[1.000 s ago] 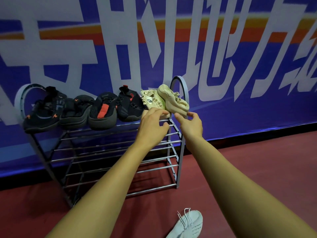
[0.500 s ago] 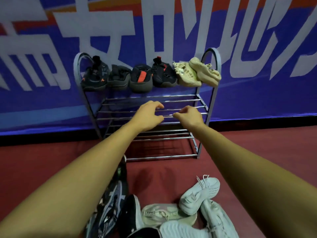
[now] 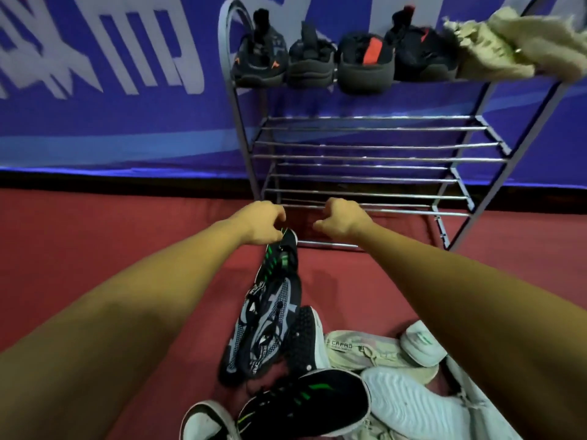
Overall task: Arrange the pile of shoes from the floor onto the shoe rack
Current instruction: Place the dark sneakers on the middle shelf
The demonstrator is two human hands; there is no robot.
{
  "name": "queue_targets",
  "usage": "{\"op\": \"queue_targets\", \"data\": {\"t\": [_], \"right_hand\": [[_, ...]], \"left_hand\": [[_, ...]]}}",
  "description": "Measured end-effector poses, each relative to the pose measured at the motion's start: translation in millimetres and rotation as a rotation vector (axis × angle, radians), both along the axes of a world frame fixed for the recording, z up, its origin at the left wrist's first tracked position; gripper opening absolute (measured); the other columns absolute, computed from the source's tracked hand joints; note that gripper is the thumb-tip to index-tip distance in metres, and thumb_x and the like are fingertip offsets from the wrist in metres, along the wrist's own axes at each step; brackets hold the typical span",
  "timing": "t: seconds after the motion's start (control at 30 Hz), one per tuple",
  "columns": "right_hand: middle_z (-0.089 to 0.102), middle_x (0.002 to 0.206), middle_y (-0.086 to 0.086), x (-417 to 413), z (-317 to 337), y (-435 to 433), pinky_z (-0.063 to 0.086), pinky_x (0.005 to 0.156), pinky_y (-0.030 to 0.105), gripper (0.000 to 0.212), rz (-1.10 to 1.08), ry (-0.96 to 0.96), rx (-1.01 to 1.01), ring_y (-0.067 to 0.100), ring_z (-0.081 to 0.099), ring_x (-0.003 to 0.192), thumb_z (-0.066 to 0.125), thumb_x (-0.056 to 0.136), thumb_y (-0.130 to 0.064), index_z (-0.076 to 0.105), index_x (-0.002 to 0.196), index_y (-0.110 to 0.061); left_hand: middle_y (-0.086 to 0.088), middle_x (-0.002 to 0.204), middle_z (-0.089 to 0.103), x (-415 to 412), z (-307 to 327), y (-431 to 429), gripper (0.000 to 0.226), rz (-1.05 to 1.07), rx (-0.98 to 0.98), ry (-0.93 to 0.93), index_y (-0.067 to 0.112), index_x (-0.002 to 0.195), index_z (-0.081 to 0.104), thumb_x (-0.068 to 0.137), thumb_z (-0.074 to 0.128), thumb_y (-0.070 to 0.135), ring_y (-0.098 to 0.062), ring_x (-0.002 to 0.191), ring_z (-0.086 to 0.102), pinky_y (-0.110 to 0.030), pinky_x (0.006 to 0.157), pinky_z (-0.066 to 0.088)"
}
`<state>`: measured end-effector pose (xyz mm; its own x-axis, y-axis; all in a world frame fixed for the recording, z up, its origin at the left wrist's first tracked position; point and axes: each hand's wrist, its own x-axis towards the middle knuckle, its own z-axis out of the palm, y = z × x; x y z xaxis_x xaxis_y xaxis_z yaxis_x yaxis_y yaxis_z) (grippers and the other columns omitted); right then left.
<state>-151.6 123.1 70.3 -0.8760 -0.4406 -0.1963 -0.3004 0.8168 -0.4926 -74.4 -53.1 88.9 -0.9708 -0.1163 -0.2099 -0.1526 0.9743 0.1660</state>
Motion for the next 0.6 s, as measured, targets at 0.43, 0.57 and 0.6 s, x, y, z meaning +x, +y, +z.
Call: {"op": "queue_targets", "data": {"t": [0.43, 0.57, 0.6], "right_hand": [[0.06, 0.134, 0.015, 37.1, -158.0, -26.3, 0.05, 0.102, 0.042, 0.059, 0.091, -0.31, 0.211, 0.034, 0.059, 0.12, 0.067, 0.089, -0.045, 0.052, 0.135, -0.011], [0.061, 0.131, 0.017, 57.2, -184.0, -43.5, 0.05, 0.102, 0.043, 0.066, 0.042, -0.412, 0.105, 0.036, 0.061, 0.119, 0.069, 0.089, -0.042, 0.041, 0.14, -0.01], [0.061, 0.13, 0.017, 60.6, -186.3, -46.3, 0.05, 0.102, 0.044, 0.066, 0.025, -0.425, 0.088, 0.036, 0.061, 0.118, 0.069, 0.089, -0.04, 0.038, 0.139, -0.01]], "left_hand": [[-0.013, 0.13, 0.054, 22.4, -188.9, -27.2, 0.069, 0.069, 0.109, -0.23, 0.017, 0.145, 0.04, 0.086, 0.068, 0.038, -0.033, 0.122, 0.052, -0.044, 0.103, 0.045], [-0.011, 0.129, 0.056, 38.2, -201.3, -35.0, 0.083, 0.082, 0.164, -0.223, 0.018, 0.149, 0.033, 0.08, 0.073, 0.037, -0.032, 0.122, 0.051, -0.044, 0.102, 0.045], [-0.011, 0.127, 0.055, 40.0, -202.6, -33.5, 0.083, 0.089, 0.186, -0.22, 0.018, 0.149, 0.032, 0.079, 0.074, 0.035, -0.031, 0.12, 0.051, -0.043, 0.101, 0.046]]}}
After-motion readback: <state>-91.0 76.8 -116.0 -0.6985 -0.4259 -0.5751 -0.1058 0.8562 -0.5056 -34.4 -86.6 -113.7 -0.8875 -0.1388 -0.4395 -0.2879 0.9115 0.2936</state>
